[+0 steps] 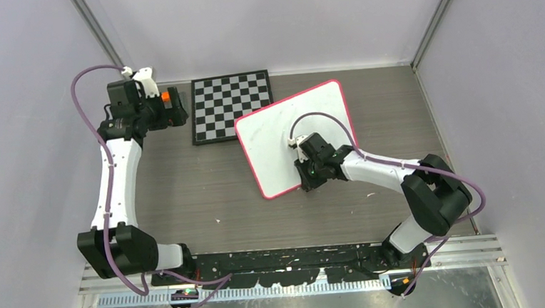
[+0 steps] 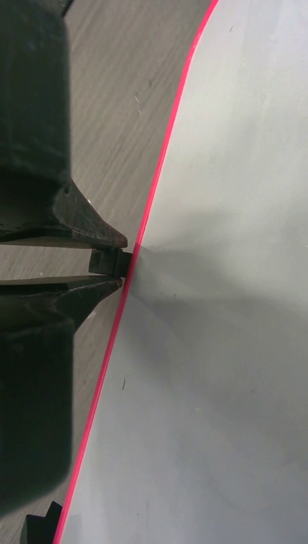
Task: Write a sentence on the whiteboard
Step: Move the whiteboard stand to the center of the board.
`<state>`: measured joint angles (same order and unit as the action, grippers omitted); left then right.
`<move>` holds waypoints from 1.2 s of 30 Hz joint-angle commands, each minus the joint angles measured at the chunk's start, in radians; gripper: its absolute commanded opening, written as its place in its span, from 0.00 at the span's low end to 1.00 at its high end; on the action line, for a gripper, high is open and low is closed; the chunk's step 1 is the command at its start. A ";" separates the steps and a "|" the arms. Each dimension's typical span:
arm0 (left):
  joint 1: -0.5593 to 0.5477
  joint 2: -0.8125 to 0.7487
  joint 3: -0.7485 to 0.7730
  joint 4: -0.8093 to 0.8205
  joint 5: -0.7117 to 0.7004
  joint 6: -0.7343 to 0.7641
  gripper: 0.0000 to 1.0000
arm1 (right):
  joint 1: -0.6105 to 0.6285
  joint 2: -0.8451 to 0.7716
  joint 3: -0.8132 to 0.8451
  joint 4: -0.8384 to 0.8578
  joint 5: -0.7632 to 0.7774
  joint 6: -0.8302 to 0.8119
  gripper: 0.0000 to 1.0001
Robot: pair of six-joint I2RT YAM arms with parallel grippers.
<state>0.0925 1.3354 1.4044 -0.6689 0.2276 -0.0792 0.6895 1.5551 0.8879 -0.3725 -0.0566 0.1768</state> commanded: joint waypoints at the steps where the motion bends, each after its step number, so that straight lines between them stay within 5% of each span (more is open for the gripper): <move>1: 0.008 0.007 0.020 -0.021 0.019 -0.037 1.00 | 0.048 -0.057 -0.009 0.020 -0.122 0.042 0.00; 15: 0.007 0.010 -0.003 -0.004 0.056 -0.051 1.00 | 0.143 -0.025 -0.023 0.034 -0.229 0.008 0.02; 19: 0.007 0.017 -0.003 -0.004 0.063 -0.053 1.00 | 0.145 -0.039 0.013 -0.019 -0.269 -0.024 0.42; 22: 0.007 0.029 0.008 -0.011 0.073 -0.054 1.00 | 0.143 -0.077 0.040 -0.086 -0.288 -0.065 0.63; 30: 0.005 0.036 0.010 -0.028 0.130 -0.059 1.00 | 0.063 -0.194 0.141 -0.403 -0.303 -0.275 0.73; 36: 0.001 0.033 0.003 -0.036 0.139 -0.039 1.00 | -0.256 -0.274 0.240 -0.641 -0.373 -0.427 0.79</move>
<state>0.0959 1.3769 1.4040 -0.7033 0.3367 -0.1265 0.6205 1.3350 1.0355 -0.7979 -0.3927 -0.1066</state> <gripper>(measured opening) 0.996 0.777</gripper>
